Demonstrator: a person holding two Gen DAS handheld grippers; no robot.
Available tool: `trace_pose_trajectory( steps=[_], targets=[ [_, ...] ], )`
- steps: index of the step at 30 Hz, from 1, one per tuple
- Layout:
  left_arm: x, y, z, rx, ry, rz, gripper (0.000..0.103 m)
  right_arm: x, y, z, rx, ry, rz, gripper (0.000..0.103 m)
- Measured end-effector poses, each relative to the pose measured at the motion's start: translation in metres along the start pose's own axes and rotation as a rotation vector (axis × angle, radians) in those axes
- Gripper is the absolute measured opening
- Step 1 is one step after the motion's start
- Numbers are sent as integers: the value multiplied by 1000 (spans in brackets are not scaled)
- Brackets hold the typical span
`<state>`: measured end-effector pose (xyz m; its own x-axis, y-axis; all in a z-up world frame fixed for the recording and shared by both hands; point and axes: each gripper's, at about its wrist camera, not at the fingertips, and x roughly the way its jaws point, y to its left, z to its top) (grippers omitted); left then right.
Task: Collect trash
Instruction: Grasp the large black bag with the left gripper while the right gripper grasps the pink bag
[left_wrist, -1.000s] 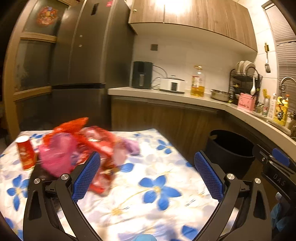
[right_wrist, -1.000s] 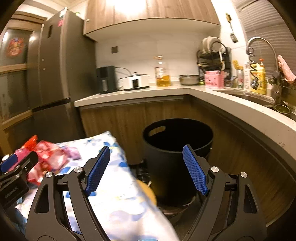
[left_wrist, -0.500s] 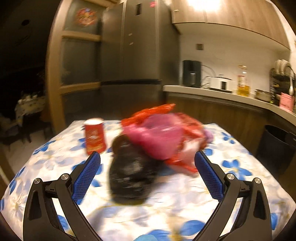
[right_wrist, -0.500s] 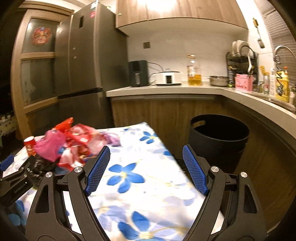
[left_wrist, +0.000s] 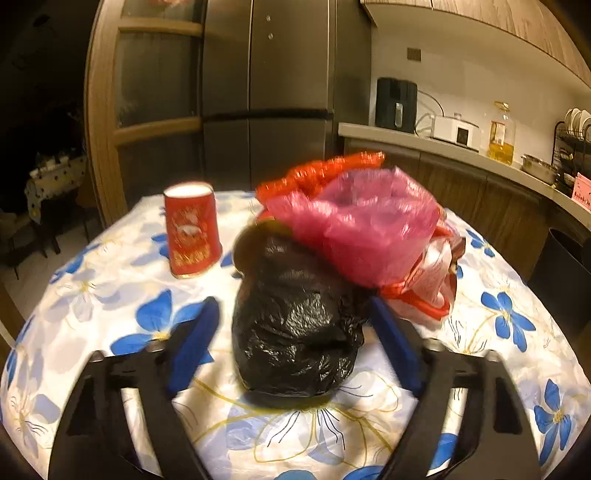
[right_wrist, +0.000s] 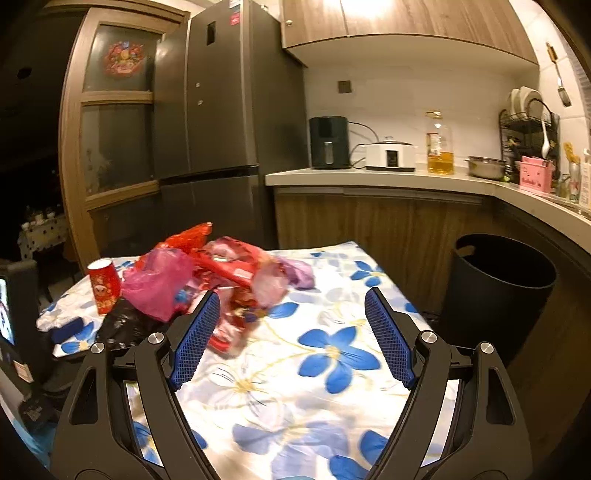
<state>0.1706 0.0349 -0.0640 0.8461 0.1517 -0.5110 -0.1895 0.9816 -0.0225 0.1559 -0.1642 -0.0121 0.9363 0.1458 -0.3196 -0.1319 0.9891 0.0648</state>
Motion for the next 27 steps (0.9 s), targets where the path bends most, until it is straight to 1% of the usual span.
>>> trace_pose_trajectory(
  steps=[1, 2, 3, 4, 6, 7, 9, 12, 16, 22, 27],
  targets=[
    [3, 1, -1, -6, 17, -10, 60, 2, 3, 0, -3, 1, 7, 79],
    [5, 2, -2, -15, 34, -21, 48, 3, 6, 1, -5, 2, 16, 79],
    [7, 3, -3, -23, 48, -27, 38, 5, 9, 1, -9, 2, 25, 79],
    [9, 6, -4, -32, 61, -35, 35, 7, 14, 2, -14, 2, 35, 79],
    [12, 11, -6, -53, 83, -54, 24, 10, 21, 2, -21, 3, 53, 79],
    [13, 12, -7, -59, 94, -66, 21, 12, 25, 2, -23, 5, 66, 79],
    [14, 13, -10, -56, 108, -78, 12, 15, 32, 2, -25, 11, 88, 79],
    [11, 14, -13, -57, 103, -97, 6, 21, 44, 2, -33, 25, 119, 79],
    [-3, 21, -17, -68, 74, -113, 4, 30, 56, 2, -30, 45, 180, 79],
    [-33, 35, -23, -76, 20, -85, 3, 45, 76, -1, -33, 69, 231, 79],
    [-44, 50, -22, -96, -1, -53, 3, 60, 92, -5, -31, 96, 271, 79]
  ],
)
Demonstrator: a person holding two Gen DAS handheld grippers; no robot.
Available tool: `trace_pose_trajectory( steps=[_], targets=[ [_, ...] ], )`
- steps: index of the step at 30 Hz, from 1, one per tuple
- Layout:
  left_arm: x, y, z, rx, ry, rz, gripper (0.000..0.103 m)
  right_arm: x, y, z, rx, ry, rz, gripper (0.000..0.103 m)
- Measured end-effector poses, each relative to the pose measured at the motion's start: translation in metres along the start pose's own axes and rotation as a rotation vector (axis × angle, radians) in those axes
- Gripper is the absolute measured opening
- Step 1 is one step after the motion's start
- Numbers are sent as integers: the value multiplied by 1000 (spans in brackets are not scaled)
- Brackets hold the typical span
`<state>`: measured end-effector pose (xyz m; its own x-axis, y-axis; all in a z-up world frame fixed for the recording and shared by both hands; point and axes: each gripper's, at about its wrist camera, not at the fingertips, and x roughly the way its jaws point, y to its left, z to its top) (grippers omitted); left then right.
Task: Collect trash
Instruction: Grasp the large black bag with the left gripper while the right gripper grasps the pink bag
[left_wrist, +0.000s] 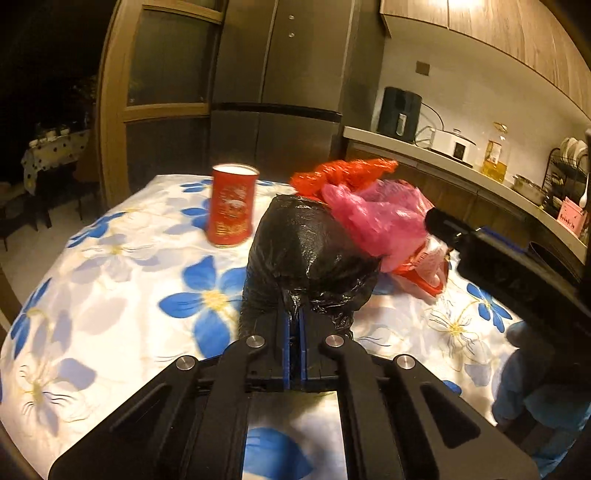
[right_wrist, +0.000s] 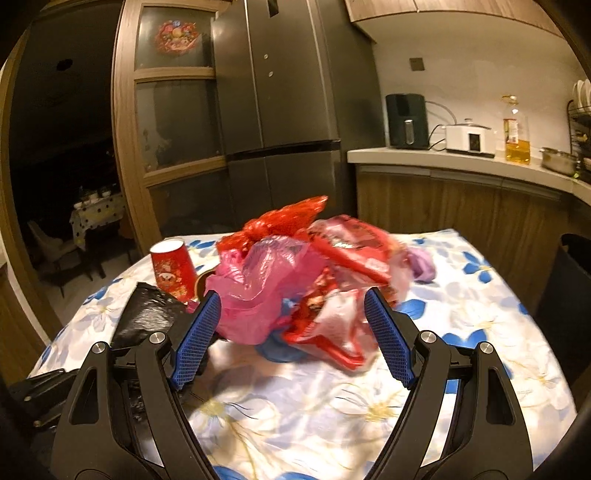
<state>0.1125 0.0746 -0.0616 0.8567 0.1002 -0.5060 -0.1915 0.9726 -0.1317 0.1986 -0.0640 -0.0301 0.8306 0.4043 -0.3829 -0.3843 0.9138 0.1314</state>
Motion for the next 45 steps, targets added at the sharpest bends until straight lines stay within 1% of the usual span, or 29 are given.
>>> trace_pose_trajectory(
  steps=[6, 9, 10, 11, 12, 13, 14, 19, 22, 26, 29, 31, 35, 36, 38, 39, 41, 42, 43, 44, 45],
  targets=[
    [-4, 21, 2, -45, -18, 36, 3, 19, 18, -4, -9, 35, 37, 79],
    [-3, 30, 1, -62, -13, 44, 3, 30, 25, -6, -19, 55, 38, 79],
    [-3, 31, 0, -65, -12, 45, 3, 32, 26, -7, -19, 61, 39, 75],
    [-2, 33, 1, -66, -11, 46, 3, 34, 27, -8, -16, 71, 41, 68],
    [-2, 34, 0, -69, -10, 49, 3, 36, 27, -10, -16, 81, 41, 65],
    [-3, 36, 0, -72, -11, 50, 3, 39, 27, -11, -16, 97, 46, 60],
    [-3, 37, 1, -75, -12, 52, 3, 40, 28, -13, -15, 108, 57, 58],
    [-6, 42, 2, -85, -24, 60, 3, 37, 34, -18, -24, 112, 116, 58],
    [-9, 44, 0, -92, -29, 63, 3, 38, 38, -20, -30, 130, 127, 65],
    [-13, 49, 0, -106, -36, 71, 3, 29, 39, -19, -19, 109, 142, 72],
    [-18, 52, 2, -116, -52, 82, 3, 25, 42, -19, -13, 104, 163, 75],
    [-20, 53, 4, -122, -63, 89, 3, 25, 49, -22, -34, 112, 167, 75],
    [-23, 55, 4, -126, -62, 94, 3, 34, 60, -26, -76, 135, 134, 75],
    [-23, 55, 3, -126, -62, 96, 3, 35, 60, -27, -74, 137, 130, 72],
    [-24, 56, 3, -125, -62, 95, 3, 38, 59, -26, -68, 147, 119, 54],
    [-25, 55, 3, -123, -63, 95, 3, 40, 59, -26, -65, 152, 117, 49],
    [-26, 55, 3, -121, -64, 94, 3, 43, 57, -28, -62, 165, 116, 31],
    [-26, 55, 3, -120, -64, 94, 3, 43, 55, -28, -58, 171, 119, 26],
    [-26, 55, 3, -120, -64, 94, 3, 44, 54, -29, -56, 176, 122, 13],
    [-27, 54, 2, -120, -63, 95, 3, 44, 51, -29, -51, 181, 121, 8],
    [-27, 53, 2, -118, -60, 96, 3, 42, 50, -29, -44, 179, 124, 8]
  ],
)
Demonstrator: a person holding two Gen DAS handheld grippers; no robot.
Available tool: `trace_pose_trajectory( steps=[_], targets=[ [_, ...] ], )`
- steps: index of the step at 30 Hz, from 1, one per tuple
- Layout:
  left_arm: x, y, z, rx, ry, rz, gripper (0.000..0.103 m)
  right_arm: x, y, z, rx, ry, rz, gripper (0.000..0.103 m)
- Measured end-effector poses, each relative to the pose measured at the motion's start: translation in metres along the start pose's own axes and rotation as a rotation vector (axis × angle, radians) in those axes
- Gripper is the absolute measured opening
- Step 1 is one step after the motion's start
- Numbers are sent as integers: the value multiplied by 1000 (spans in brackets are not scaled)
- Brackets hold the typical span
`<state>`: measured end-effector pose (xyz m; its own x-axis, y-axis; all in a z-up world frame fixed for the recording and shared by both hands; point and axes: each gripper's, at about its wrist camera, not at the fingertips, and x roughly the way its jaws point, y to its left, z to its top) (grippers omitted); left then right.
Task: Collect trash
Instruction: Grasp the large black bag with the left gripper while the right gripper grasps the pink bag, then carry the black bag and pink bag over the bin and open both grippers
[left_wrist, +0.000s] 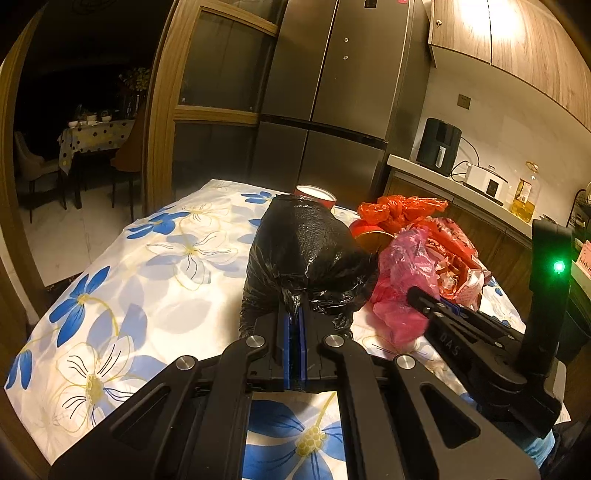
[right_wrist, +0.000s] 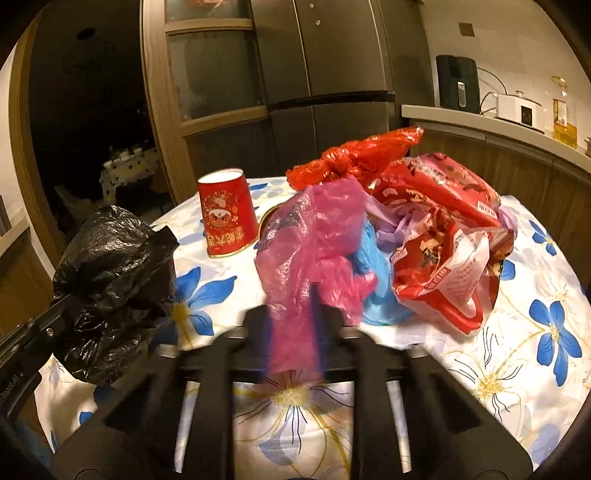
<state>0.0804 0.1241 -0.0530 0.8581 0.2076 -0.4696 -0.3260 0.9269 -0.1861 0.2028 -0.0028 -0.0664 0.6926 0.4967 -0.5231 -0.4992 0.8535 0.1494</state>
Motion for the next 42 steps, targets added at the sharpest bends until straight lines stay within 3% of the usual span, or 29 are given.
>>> trace_pose_trajectory(
  steps=[19, 42],
  targets=[
    [-9, -58, -2, 107, -13, -79, 3, -102, -55, -7, 76, -169, -100, 4],
    [0, -230, 5, 307, -56, -354, 3, -189, -181, -16, 208, -293, -361, 4]
  ],
)
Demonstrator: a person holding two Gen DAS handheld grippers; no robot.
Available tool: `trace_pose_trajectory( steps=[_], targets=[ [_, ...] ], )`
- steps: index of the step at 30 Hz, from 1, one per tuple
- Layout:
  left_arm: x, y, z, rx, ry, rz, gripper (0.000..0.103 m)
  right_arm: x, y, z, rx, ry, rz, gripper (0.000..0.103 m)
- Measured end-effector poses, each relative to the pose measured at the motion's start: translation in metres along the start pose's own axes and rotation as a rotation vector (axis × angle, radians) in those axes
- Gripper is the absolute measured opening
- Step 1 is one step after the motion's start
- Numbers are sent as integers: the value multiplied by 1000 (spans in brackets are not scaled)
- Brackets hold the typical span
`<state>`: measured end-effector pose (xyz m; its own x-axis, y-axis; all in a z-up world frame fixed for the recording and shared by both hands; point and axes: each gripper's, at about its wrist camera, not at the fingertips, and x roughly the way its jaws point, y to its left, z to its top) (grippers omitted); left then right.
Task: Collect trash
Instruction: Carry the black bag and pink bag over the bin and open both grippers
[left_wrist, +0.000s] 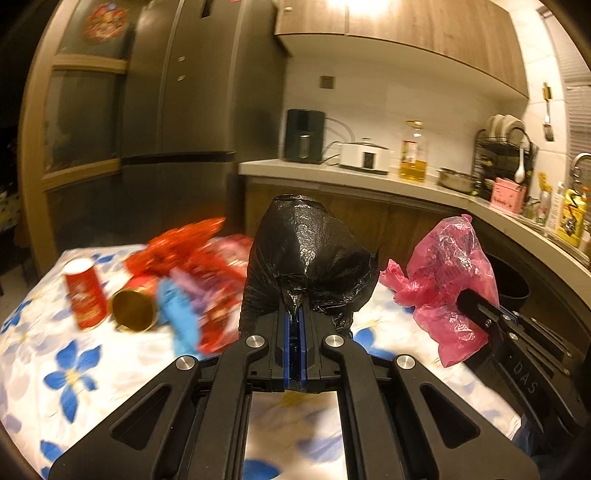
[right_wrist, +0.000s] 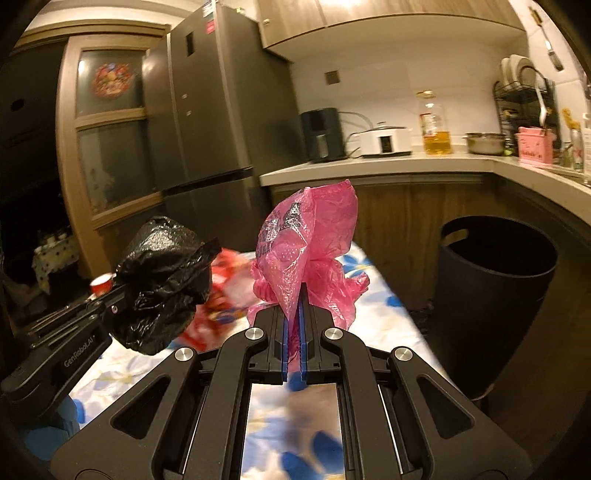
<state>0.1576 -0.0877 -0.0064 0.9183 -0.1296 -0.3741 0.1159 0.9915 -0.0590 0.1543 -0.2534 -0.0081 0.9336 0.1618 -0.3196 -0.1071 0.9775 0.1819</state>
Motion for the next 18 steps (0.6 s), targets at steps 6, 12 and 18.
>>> trace_pose_trajectory(
  steps=[6, 12, 18],
  targets=[
    [21, -45, 22, 41, -27, -87, 3, -9, -39, 19, 25, -53, -85, 4],
    [43, -96, 39, 79, -39, -194, 3, -14, -87, 37, 50, -96, -189, 4],
    [65, -144, 50, 115, -46, -270, 3, -16, -131, 48, 73, -118, -267, 4]
  ],
)
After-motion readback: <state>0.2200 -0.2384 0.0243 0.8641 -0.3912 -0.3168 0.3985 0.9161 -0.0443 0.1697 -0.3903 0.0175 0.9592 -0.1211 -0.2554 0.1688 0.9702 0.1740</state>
